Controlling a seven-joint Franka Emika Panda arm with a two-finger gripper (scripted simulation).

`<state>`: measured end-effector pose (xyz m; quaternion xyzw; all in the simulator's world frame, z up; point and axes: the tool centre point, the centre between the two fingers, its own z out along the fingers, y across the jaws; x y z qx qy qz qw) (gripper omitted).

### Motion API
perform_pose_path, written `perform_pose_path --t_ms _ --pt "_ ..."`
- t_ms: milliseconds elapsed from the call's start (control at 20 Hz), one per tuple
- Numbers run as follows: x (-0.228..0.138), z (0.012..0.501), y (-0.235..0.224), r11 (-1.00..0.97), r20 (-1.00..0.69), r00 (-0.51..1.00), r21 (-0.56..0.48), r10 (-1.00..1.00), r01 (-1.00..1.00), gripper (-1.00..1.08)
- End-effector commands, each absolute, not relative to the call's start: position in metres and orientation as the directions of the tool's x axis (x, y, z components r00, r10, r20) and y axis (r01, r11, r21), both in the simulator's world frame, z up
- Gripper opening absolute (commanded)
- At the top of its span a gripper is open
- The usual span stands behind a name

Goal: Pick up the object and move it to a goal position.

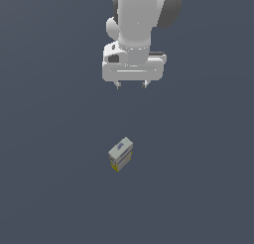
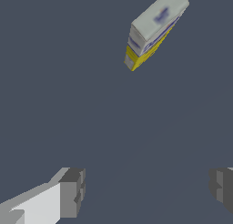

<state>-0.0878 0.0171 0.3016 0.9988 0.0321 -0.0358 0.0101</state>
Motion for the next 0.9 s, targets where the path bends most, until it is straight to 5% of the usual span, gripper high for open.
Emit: perform_pose_path --t_ms 0,850 --pt "-0.088 0.302 0.017 -0.998 -0.072 0.995 0.018 0.063 0.065 1.00" --pt "-0.081 0.308 0.042 -0.998 -0.065 0.996 -0.008 0.061 0.060 1.00"
